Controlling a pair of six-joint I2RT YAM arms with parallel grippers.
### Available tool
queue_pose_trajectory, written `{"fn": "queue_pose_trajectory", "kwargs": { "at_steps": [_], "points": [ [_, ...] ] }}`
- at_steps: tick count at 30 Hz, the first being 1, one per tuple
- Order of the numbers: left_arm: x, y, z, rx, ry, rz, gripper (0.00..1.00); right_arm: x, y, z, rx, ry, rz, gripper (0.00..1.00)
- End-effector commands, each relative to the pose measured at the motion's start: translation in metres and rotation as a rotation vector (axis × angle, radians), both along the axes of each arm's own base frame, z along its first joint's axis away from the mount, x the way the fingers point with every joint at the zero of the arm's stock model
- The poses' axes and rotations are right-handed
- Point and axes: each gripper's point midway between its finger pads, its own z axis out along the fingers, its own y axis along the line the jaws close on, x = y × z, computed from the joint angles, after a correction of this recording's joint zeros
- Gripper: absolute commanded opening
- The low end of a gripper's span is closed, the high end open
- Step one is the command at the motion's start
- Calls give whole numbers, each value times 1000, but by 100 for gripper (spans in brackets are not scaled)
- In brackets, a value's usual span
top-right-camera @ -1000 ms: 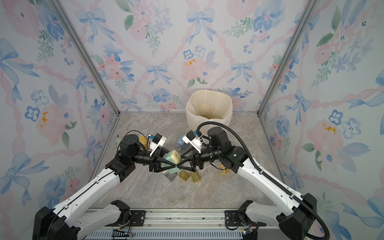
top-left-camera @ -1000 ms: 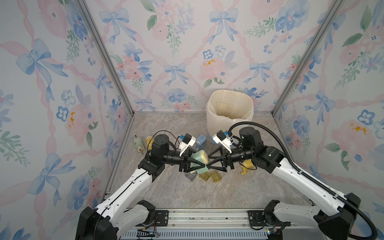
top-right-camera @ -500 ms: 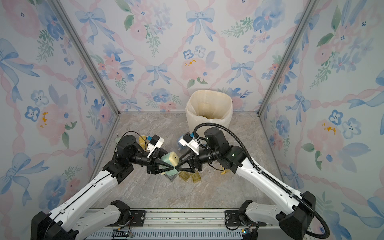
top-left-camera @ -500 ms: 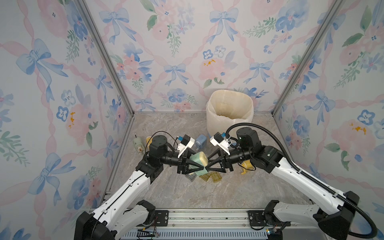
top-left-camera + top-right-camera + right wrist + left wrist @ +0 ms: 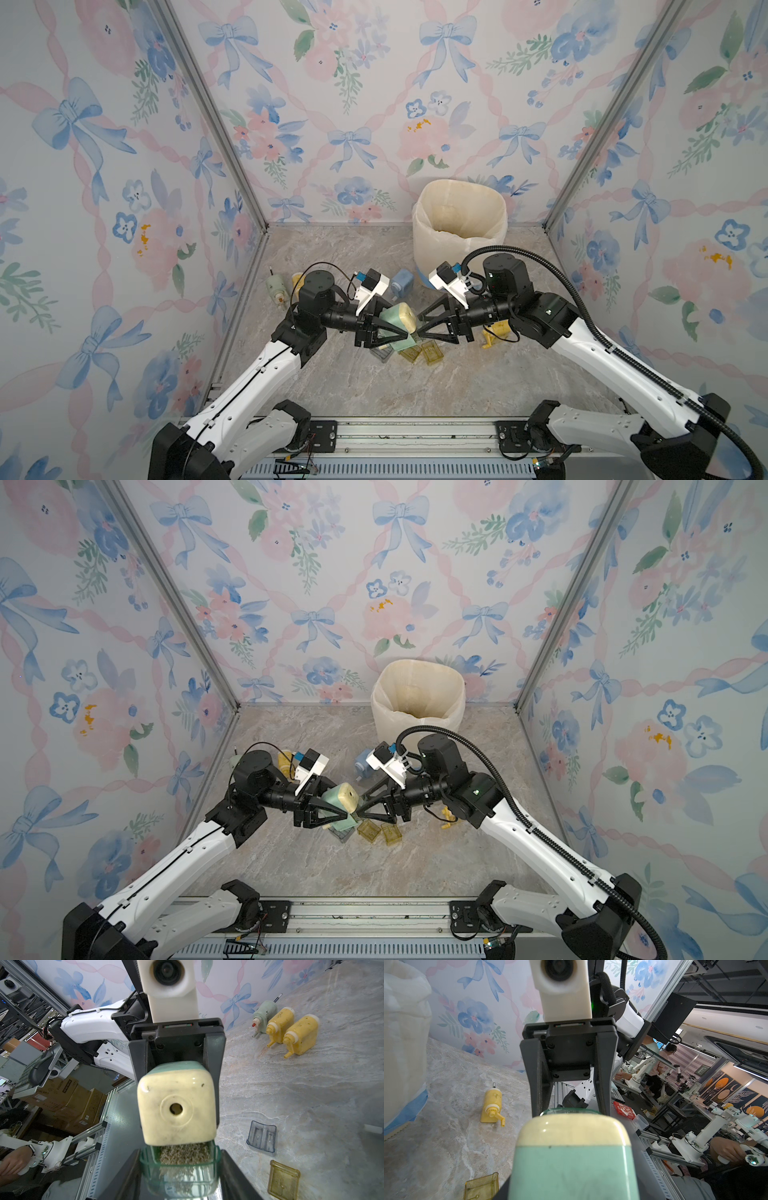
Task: Take out the pencil sharpener tray and clean the shavings
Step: Open the container of the pencil sharpener.
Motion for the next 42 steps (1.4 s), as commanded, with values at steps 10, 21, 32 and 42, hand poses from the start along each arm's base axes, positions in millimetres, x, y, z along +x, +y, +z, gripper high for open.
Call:
{"fn": "queue_pose_trajectory", "kwargs": {
  "at_steps": [10,21,32,42],
  "points": [
    [-5,3,8,-21,-44,-13,0,-3,5,-9,-40,-4,-5,80],
    [-5,4,10,-24,-50,-4,0,-4,17,-16,-44,11,24,76],
    [-5,5,10,-25,-49,-4,0,-6,11,-10,-27,1,18,53],
    [-6,4,9,-24,-44,-11,0,6,-11,5,17,-29,-63,50]
  ]
}}
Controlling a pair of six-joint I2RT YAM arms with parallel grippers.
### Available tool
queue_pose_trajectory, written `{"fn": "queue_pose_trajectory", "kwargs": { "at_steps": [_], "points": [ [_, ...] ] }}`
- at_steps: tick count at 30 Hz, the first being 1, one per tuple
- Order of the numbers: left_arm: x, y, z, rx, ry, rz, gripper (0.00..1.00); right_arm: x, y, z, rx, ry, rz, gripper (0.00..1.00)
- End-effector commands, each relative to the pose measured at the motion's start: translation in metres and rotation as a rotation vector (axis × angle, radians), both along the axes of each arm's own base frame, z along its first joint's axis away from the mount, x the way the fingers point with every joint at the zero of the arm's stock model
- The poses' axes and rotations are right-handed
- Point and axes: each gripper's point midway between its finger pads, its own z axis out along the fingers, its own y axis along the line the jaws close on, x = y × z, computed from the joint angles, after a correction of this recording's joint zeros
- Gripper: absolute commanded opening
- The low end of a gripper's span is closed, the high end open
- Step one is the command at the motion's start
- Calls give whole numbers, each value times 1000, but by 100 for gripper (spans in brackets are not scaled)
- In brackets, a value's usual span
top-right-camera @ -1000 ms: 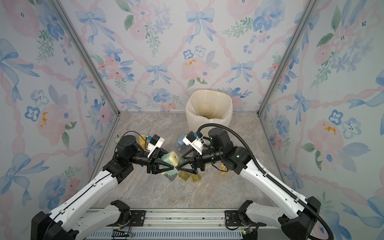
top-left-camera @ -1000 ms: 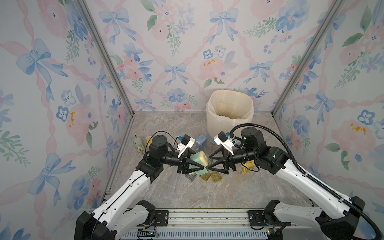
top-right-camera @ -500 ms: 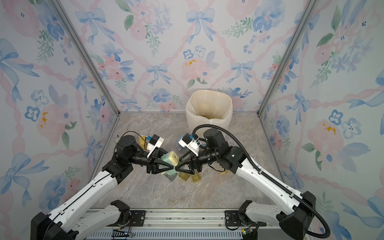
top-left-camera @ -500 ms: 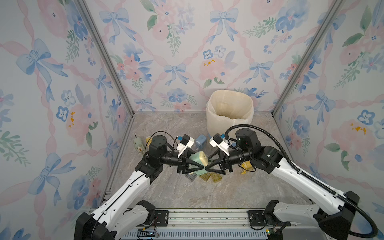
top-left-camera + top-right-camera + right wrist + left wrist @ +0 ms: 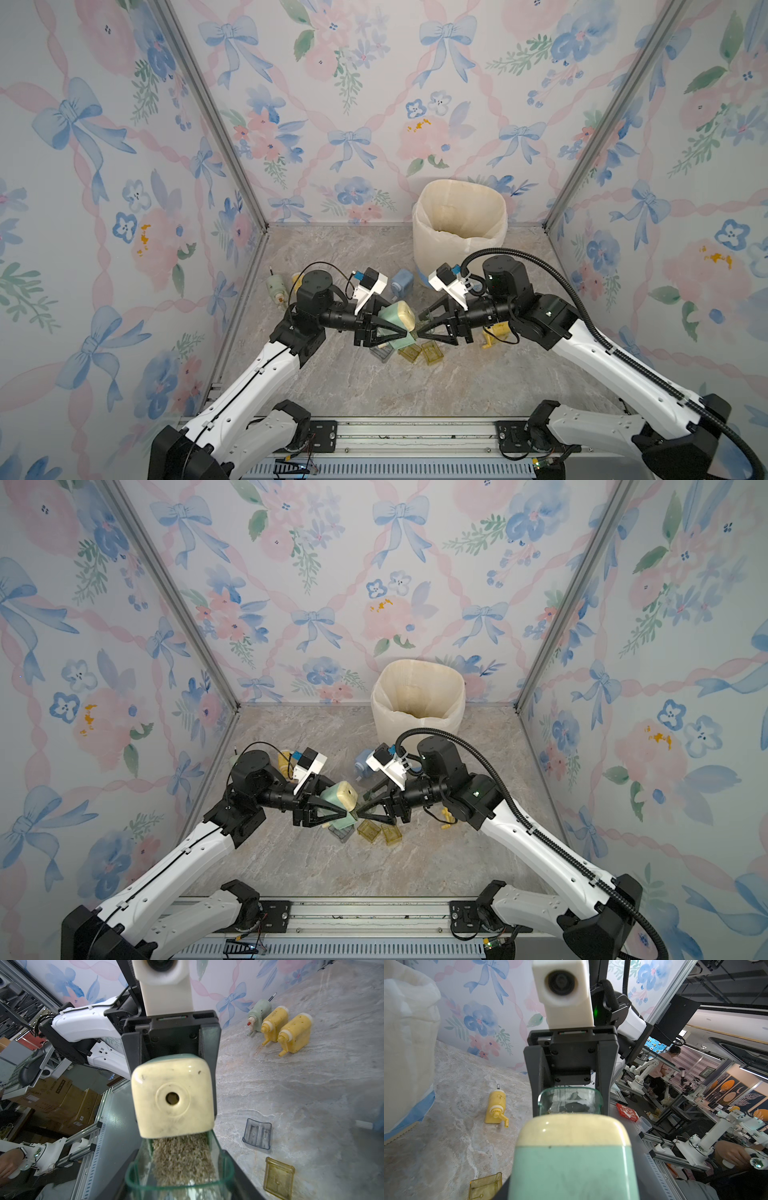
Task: Take out the pencil sharpener tray and clean the shavings
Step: Open the container of the pencil sharpener.
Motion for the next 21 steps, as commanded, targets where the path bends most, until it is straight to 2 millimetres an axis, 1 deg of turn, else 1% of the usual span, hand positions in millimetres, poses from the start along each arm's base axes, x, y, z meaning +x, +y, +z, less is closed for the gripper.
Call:
{"fn": "queue_pose_trajectory", "kwargs": {
  "at_steps": [1,6,13,16,21],
  "points": [
    [-7,2,6,-19,-36,-27,0,5,-10,8,30,-9,-41,50],
    [-6,2,7,-19,-39,-17,0,8,-17,12,40,-14,-66,50],
    [5,5,8,-16,-44,38,0,9,-24,16,49,-17,-88,48],
    [14,8,7,-12,-40,81,0,11,-26,18,56,-21,-103,47],
    [35,11,3,3,-17,166,0,17,-30,22,73,-32,-142,47]
  ]
}}
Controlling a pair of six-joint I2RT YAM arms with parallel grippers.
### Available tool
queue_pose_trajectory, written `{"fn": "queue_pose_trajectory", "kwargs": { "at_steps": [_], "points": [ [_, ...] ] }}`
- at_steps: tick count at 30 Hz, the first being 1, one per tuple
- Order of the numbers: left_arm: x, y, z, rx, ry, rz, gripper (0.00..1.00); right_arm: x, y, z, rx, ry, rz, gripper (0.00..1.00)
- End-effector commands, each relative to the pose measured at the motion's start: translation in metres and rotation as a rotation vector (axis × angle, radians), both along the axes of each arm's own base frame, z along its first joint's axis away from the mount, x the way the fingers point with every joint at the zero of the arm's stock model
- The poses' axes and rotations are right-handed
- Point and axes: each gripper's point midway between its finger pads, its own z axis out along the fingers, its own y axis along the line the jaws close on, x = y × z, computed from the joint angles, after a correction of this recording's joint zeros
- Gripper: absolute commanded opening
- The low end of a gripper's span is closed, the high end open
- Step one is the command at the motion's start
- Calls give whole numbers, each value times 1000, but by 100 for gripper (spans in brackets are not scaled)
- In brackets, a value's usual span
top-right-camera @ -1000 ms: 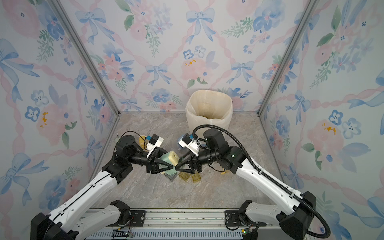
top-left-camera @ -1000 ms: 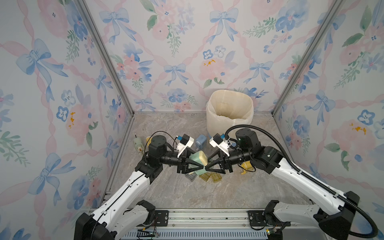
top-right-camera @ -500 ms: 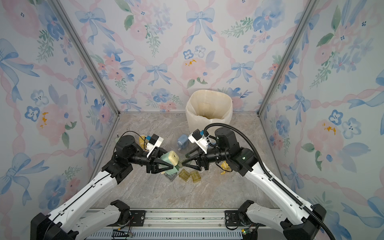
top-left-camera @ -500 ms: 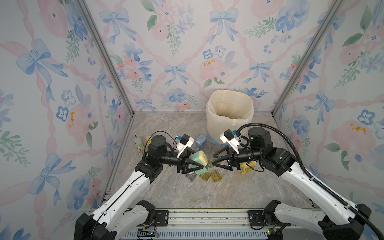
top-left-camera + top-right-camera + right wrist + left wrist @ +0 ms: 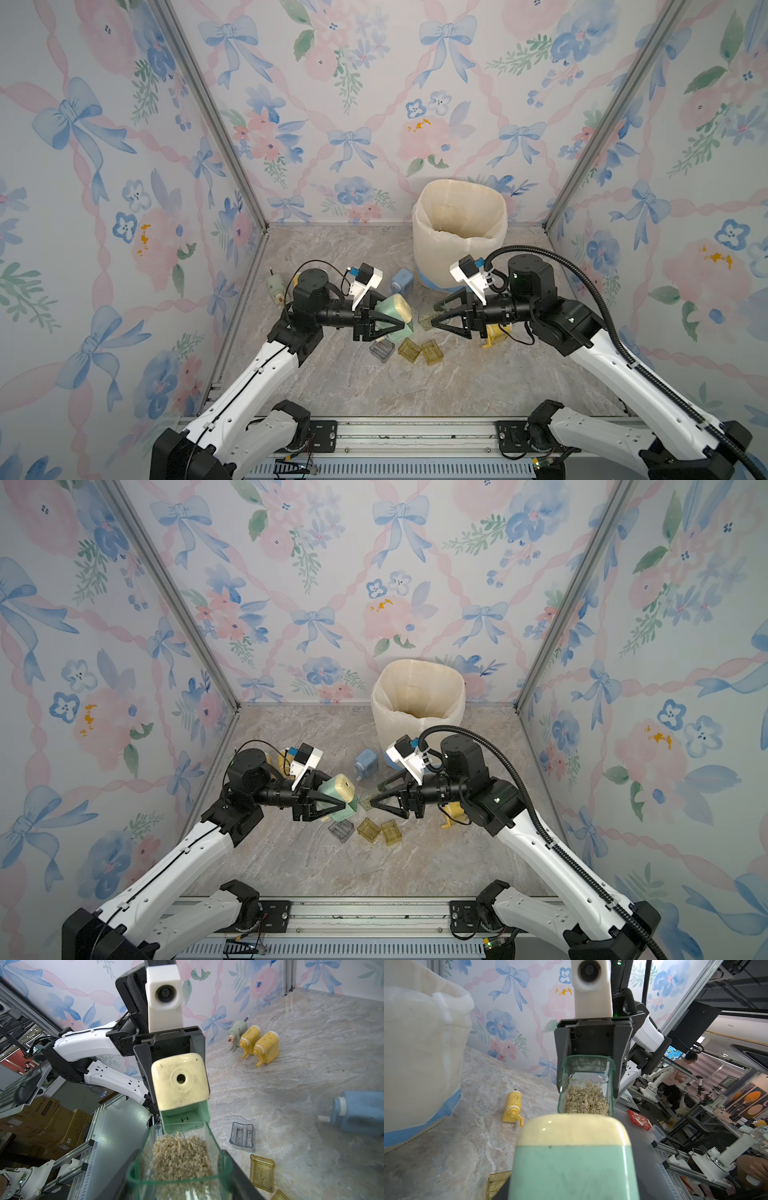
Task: Take out the pencil sharpener tray and clean the shavings
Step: Open the container of the pencil sharpener, then pour the shavings into the trash bin.
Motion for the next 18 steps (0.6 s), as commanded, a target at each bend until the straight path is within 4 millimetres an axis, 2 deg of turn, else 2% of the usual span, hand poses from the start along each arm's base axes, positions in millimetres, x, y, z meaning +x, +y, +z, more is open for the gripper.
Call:
{"fn": "queue_pose_trajectory", "kwargs": {
  "at_steps": [1,10,18],
  "points": [
    [15,3,3,-1,-8,68,0,6,-4,6,28,-14,-39,46],
    [62,12,-9,35,36,289,0,34,-14,22,63,-36,-172,47],
    [87,26,-16,58,40,444,0,61,-23,41,117,-21,-269,47]
  ]
}}
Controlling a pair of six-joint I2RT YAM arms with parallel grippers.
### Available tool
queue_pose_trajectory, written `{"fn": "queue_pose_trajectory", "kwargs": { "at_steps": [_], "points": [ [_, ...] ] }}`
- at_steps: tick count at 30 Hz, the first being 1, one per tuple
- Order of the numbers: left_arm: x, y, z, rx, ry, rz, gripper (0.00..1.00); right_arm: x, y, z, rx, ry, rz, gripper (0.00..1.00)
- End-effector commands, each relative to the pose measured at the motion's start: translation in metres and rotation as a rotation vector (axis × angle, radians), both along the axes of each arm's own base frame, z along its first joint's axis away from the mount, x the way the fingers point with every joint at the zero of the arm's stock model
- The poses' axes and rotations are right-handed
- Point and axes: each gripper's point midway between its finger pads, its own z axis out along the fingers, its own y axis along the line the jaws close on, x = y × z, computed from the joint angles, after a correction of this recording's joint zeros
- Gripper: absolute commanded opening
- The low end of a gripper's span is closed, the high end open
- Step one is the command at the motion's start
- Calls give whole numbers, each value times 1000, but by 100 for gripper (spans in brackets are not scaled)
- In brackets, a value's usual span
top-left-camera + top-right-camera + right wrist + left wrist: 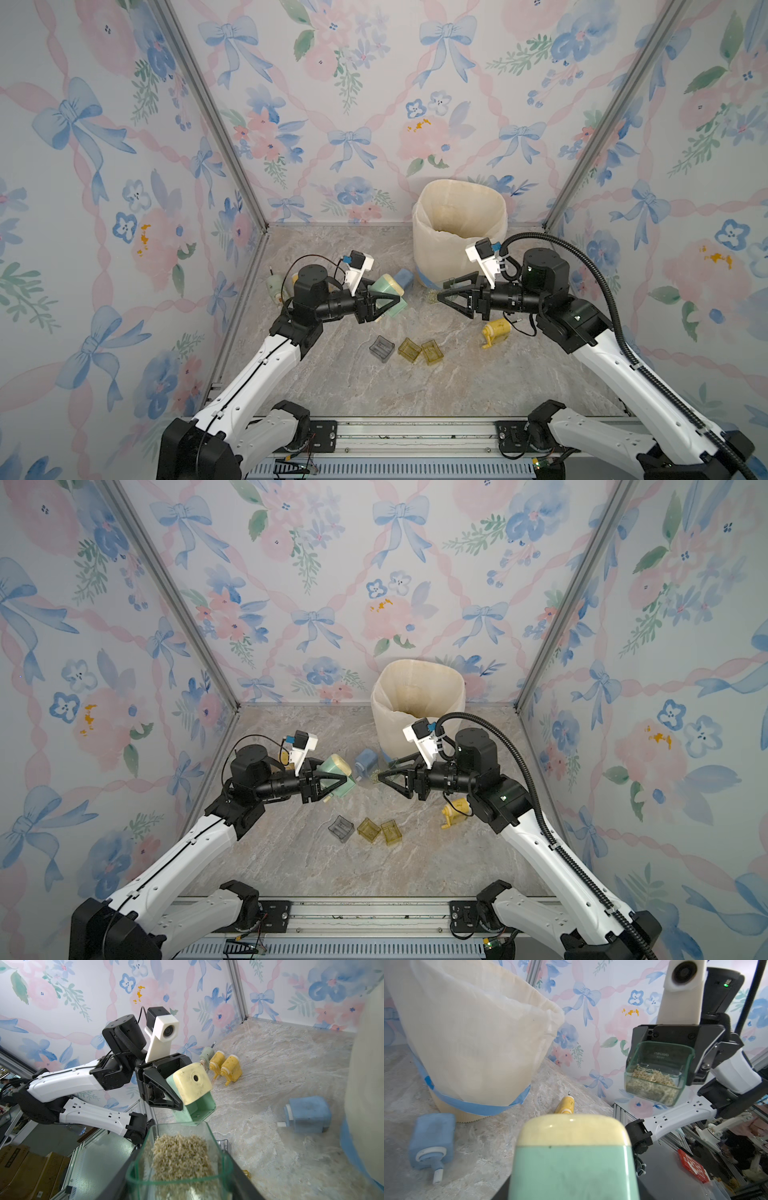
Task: Take out the pencil sharpener tray and clean the shavings
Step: Pour the shavings into the trash bin.
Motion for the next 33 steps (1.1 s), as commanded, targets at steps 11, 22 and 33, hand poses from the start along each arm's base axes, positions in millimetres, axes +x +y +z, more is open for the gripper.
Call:
{"fn": "queue_pose_trajectory", "kwargs": {
  "at_steps": [11,22,33],
  "points": [
    [57,40,-10,92,2,368,0,35,-8,63,153,-17,-115,47],
    [81,78,-21,208,19,627,0,72,-18,108,299,58,-208,47],
    [87,107,-27,283,32,792,0,125,-24,120,453,269,-306,47]
  ]
}}
